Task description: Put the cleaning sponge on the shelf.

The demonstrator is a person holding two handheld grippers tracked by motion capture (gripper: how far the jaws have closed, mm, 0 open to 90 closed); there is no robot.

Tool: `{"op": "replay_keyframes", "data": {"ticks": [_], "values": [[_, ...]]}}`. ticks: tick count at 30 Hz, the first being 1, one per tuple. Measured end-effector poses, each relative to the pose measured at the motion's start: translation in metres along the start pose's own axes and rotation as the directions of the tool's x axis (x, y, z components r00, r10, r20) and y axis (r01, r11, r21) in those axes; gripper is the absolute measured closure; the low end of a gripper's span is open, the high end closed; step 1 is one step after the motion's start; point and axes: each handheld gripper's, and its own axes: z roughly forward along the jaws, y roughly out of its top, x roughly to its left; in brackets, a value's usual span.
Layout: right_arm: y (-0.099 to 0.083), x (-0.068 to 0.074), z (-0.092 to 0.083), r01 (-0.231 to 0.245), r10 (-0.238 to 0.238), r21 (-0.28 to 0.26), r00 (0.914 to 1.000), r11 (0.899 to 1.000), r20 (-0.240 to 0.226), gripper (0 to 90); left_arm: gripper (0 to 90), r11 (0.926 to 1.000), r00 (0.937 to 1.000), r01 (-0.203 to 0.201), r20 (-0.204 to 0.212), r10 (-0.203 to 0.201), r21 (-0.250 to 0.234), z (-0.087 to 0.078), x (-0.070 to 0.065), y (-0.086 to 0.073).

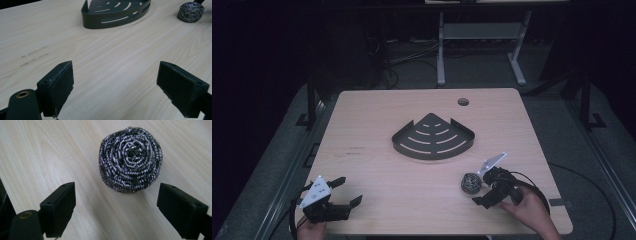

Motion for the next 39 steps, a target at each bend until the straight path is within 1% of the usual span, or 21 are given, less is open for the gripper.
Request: {"op": "replay_keyframes", "data": {"ticks": [2,8,13,16,17,19,23,24,25,30,33,35,37,38,39], "values": [[0.006,-0.001,0.002,0.013,-0.013,0.015,0.9999,1.0,0.003,15.1,13.3,1.0,1.0,-0.001,0.0,0.001,-0.003,0.0,0.0,0.0],[0.012,-0.004,0.004,0.018,-0.018,0.029,0.9998,0.999,0.0,15.1,13.3,1.0,1.0,-0.003,0.001,0.003,-0.005,0.0,0.0,0.0],[0.018,-0.008,0.006,0.03,-0.03,0.048,0.9995,0.998,-0.008,15.1,13.3,1.0,1.0,0.0,0.004,0.0,-0.004,0.0,-0.001,0.001],[0.024,-0.009,0.01,0.046,-0.045,0.063,0.9989,0.997,-0.014,15.1,13.3,1.0,1.0,-0.006,0.006,0.006,-0.003,0.0,-0.001,0.001],[0.025,-0.01,0.011,0.044,-0.043,0.072,0.999,0.996,-0.015,15.2,13.3,1.0,1.0,-0.006,0.006,0.006,-0.003,0.0,-0.001,0.001],[0.027,-0.012,0.013,0.044,-0.043,0.072,0.9988,0.996,-0.024,15.7,13.3,1.0,1.0,-0.003,0.004,0.003,-0.004,0.0,-0.001,0.001],[0.029,-0.015,0.017,0.04,-0.038,0.086,0.9989,0.996,-0.026,16.1,13.3,1.0,1.0,-0.001,0.003,0.001,-0.003,0.0,0.0,0.001],[0.03,-0.015,0.019,0.044,-0.042,0.101,0.9989,0.994,-0.021,18.2,13.3,1.0,1.0,0.001,0.004,-0.001,-0.003,0.0,0.0,0.001],[0.031,-0.014,0.019,0.047,-0.045,0.106,0.9988,0.993,-0.021,18.7,13.3,1.0,1.0,-0.001,0.004,0.001,-0.002,0.0,-0.001,0.001],[0.037,-0.013,0.019,0.062,-0.061,0.111,0.998,0.992,-0.018,21.5,13.3,1.0,1.0,-0.004,0.002,0.004,-0.007,-0.001,0.0,0.002],[0.039,-0.013,0.02,0.062,-0.061,0.12,0.998,0.991,-0.014,22.1,13.3,1.0,1.0,0.001,0.003,-0.001,-0.009,-0.001,0.0,0.001],[0.041,-0.012,0.021,0.072,-0.072,0.133,0.9974,0.988,-0.006,24.5,13.3,1.0,1.0,-0.002,0.002,0.002,-0.008,-0.001,0.0,0.001],[0.041,-0.012,0.021,0.073,-0.072,0.133,0.9974,0.988,-0.008,25.7,13.3,0.9999,1.0,-0.002,0.001,0.002,-0.01,-0.001,-0.001,0.002],[0.041,-0.012,0.022,0.072,-0.071,0.135,0.9974,0.988,-0.012,28.0,13.3,0.9999,1.0,0.0,0.003,0.0,-0.01,-0.001,-0.001,0.002],[0.041,-0.012,0.023,0.081,-0.08,0.14,0.9968,0.987,-0.013,29.2,13.3,0.9999,1.0,0.0,0.002,0.0,-0.011,-0.001,-0.001,0.002]]}}
